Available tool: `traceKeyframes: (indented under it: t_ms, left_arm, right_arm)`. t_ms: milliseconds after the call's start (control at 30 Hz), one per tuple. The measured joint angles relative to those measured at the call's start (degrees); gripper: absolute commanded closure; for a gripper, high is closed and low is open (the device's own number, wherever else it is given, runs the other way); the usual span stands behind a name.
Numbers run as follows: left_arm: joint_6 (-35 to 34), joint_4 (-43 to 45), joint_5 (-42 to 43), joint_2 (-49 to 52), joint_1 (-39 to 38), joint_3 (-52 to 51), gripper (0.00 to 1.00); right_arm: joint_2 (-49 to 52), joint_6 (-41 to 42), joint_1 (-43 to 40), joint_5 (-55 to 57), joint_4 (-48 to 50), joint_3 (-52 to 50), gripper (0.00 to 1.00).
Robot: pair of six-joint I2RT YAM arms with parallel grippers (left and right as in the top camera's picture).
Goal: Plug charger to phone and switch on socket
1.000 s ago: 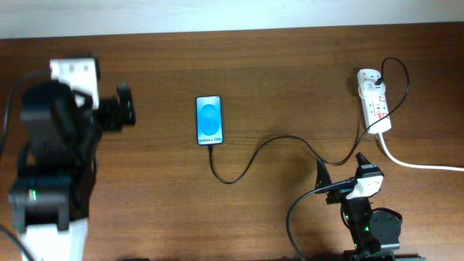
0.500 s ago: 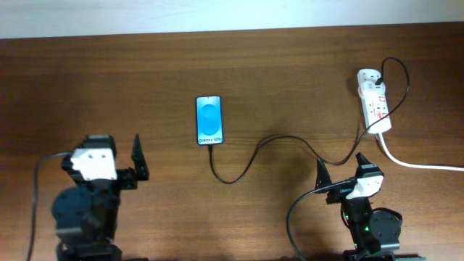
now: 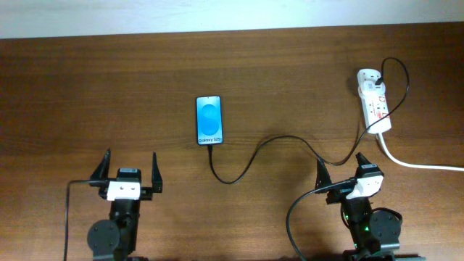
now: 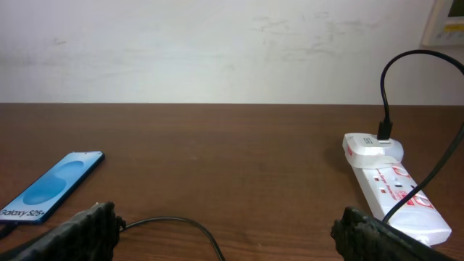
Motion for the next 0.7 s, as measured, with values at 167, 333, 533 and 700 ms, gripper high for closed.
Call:
traceKeyframes:
  t_ms: [167, 333, 533, 700]
  left_arm:
    - [0.94, -3.39, -0.02, -4.85, 0.0, -3.41, 0.01]
    - [1.31, -12.57, -0.33, -10.29, 0.0, -3.76, 0.01]
    - [1.33, -14.84, -1.14, -11.67, 0.0, -3.76, 0.01]
    - [1.33, -14.84, -1.14, -11.67, 0.0, -3.76, 0.01]
  right_arm:
    - [0.0, 0.02, 0.0, 0.0, 0.0, 0.0, 0.02]
    - [0.0, 0.02, 0.0, 0.0, -0.02, 0.0, 0.02]
    - [0.0, 0.02, 0.0, 0.0, 0.0, 0.0, 0.02]
    - [0.0, 0.02, 0.0, 0.0, 0.0, 0.0, 0.02]
